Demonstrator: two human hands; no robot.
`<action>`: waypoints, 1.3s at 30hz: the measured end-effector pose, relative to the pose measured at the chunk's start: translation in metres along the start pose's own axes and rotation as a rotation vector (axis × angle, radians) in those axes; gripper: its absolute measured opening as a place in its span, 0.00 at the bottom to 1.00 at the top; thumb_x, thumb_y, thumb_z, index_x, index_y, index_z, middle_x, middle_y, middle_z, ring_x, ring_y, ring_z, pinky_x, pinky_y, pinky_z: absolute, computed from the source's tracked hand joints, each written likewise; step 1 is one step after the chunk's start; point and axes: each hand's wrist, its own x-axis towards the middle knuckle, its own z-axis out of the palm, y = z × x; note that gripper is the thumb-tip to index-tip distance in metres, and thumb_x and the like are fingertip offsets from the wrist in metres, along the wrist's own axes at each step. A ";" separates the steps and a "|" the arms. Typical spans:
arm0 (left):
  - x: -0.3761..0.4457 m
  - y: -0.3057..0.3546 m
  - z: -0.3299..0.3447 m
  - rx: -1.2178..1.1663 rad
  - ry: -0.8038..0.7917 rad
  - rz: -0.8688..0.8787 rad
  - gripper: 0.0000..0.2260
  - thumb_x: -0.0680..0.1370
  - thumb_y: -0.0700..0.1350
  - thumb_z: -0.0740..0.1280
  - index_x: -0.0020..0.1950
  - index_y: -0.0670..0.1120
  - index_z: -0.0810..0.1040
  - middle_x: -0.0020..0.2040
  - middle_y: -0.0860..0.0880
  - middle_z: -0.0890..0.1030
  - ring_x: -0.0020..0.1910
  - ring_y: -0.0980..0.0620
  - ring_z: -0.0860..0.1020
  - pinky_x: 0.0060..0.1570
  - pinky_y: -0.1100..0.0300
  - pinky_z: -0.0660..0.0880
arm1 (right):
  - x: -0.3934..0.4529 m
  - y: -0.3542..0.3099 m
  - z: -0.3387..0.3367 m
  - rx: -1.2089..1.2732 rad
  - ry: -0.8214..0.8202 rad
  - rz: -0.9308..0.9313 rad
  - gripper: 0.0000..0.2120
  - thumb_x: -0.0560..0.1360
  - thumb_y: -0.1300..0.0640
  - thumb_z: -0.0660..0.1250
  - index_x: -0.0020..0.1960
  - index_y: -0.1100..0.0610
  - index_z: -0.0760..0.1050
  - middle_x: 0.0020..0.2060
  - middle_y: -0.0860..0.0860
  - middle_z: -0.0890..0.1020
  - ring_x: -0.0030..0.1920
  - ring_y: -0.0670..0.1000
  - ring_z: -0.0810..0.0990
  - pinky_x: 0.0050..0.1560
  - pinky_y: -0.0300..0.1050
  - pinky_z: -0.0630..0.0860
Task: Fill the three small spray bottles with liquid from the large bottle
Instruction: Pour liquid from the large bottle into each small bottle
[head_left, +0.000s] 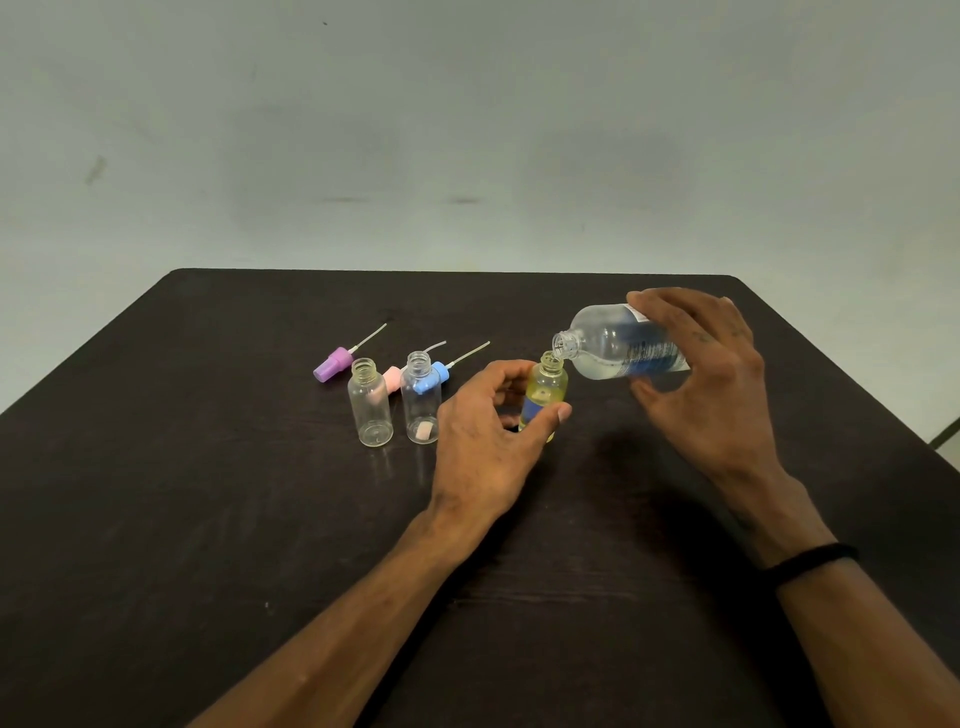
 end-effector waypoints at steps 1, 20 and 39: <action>0.000 0.000 0.000 0.001 0.001 0.000 0.20 0.74 0.49 0.80 0.64 0.50 0.82 0.55 0.57 0.85 0.55 0.61 0.83 0.53 0.59 0.84 | 0.000 0.000 0.000 -0.002 -0.001 -0.002 0.38 0.66 0.68 0.82 0.74 0.57 0.77 0.68 0.55 0.80 0.70 0.59 0.77 0.78 0.69 0.64; -0.001 0.000 0.000 0.000 0.011 0.011 0.19 0.74 0.48 0.80 0.64 0.49 0.82 0.54 0.57 0.85 0.54 0.62 0.83 0.52 0.61 0.84 | 0.000 0.000 -0.001 0.002 0.003 -0.007 0.38 0.66 0.68 0.81 0.74 0.57 0.77 0.68 0.55 0.80 0.70 0.59 0.77 0.77 0.70 0.65; 0.000 -0.001 0.001 -0.007 0.018 -0.005 0.18 0.74 0.48 0.80 0.62 0.50 0.83 0.53 0.56 0.86 0.54 0.60 0.83 0.51 0.57 0.84 | 0.000 0.000 -0.001 -0.004 0.001 -0.008 0.38 0.66 0.68 0.81 0.74 0.57 0.77 0.68 0.55 0.80 0.70 0.59 0.77 0.78 0.69 0.65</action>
